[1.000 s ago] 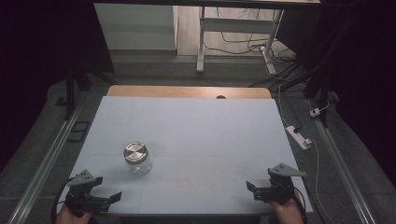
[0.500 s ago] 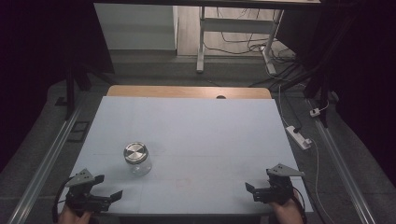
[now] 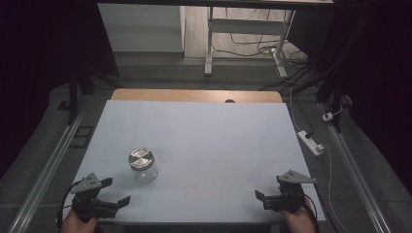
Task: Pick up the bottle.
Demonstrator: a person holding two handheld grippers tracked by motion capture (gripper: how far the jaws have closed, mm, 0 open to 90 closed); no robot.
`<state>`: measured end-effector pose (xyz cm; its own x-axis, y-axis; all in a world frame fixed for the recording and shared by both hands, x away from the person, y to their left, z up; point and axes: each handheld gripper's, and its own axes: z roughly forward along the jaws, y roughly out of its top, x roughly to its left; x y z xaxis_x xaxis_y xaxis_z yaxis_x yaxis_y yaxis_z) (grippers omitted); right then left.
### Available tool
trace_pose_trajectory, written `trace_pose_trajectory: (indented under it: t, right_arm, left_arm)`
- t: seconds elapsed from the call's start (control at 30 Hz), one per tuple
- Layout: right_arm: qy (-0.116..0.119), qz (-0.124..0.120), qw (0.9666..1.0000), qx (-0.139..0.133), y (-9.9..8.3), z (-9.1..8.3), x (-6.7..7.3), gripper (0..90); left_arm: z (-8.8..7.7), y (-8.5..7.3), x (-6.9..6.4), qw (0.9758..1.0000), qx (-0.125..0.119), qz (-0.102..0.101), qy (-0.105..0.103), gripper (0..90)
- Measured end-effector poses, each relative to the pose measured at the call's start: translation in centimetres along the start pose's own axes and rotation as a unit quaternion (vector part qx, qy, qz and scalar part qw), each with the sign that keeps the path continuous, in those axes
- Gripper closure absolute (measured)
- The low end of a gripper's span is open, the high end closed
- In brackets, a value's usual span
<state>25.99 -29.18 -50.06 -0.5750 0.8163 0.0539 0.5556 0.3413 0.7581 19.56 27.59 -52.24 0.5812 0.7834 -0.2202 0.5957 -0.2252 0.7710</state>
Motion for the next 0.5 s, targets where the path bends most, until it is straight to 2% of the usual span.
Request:
trace_pose_trajectory:
  t: [0.13,0.23,0.5]
  right_arm:
    - [0.002,0.013,0.9999,-0.008,-0.1,-0.2,-0.3,0.0]
    - [0.002,0.012,0.9999,-0.006,-0.1,-0.2,-0.3,0.0]
    - [0.005,0.007,1.0,-0.001,0.0,0.0,-0.2,0.0]
  left_arm:
    - [0.4,0.3,0.1,1.0,-0.006,-0.005,0.006,0.0]
    - [0.6,0.6,0.2,0.9998,-0.015,-0.005,0.009,0.4]
    - [1.7,1.3,0.1,0.9994,-0.014,0.018,0.027,0.0]
